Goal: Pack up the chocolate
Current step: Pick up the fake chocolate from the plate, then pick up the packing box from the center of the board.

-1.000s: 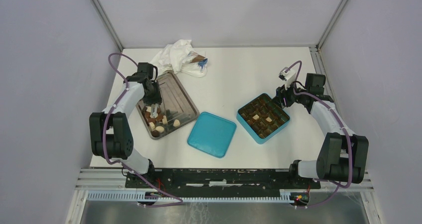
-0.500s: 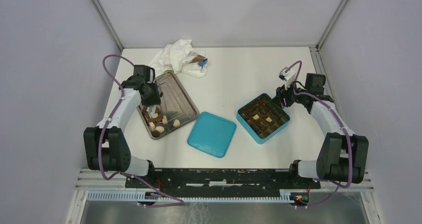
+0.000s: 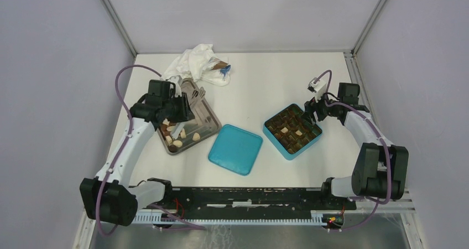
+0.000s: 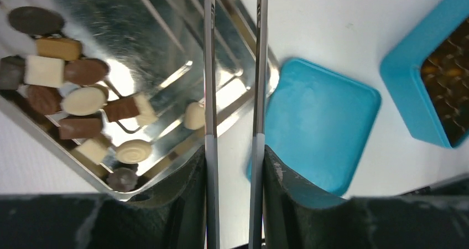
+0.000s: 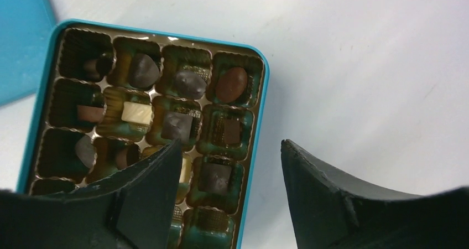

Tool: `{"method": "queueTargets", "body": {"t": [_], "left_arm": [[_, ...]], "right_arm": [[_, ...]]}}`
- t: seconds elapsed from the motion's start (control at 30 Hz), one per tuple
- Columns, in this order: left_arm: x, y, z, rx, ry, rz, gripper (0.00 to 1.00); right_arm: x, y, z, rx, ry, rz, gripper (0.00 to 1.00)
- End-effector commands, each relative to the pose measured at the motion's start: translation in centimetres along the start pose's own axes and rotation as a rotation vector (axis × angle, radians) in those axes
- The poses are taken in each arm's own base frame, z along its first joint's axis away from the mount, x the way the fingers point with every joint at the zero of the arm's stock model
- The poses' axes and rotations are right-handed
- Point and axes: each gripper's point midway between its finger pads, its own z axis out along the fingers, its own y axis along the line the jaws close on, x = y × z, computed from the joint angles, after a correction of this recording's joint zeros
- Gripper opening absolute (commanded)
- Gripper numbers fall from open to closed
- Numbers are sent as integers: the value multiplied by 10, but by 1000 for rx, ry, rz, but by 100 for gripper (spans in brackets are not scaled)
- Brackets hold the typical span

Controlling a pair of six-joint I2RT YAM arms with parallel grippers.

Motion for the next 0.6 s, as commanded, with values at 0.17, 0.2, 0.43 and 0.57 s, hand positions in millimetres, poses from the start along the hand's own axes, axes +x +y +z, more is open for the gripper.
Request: {"method": "queueTargets", "body": {"t": [0.17,0.2,0.43,0.57], "left_arm": [[7,-93,-34,331,-81,46,4],[8,-102,-37,358,-87,55,3],[22,-143,-44,453,-84,110,4],[27,-158,-44,487,-73,124,4]], "right_arm": [[11,-28,2,80,89,-46,69],[13,-29,3,76,95,-39,68],[15,-33,19,40,98,12,60],[16,-34,30,26,114,25,53]]}}
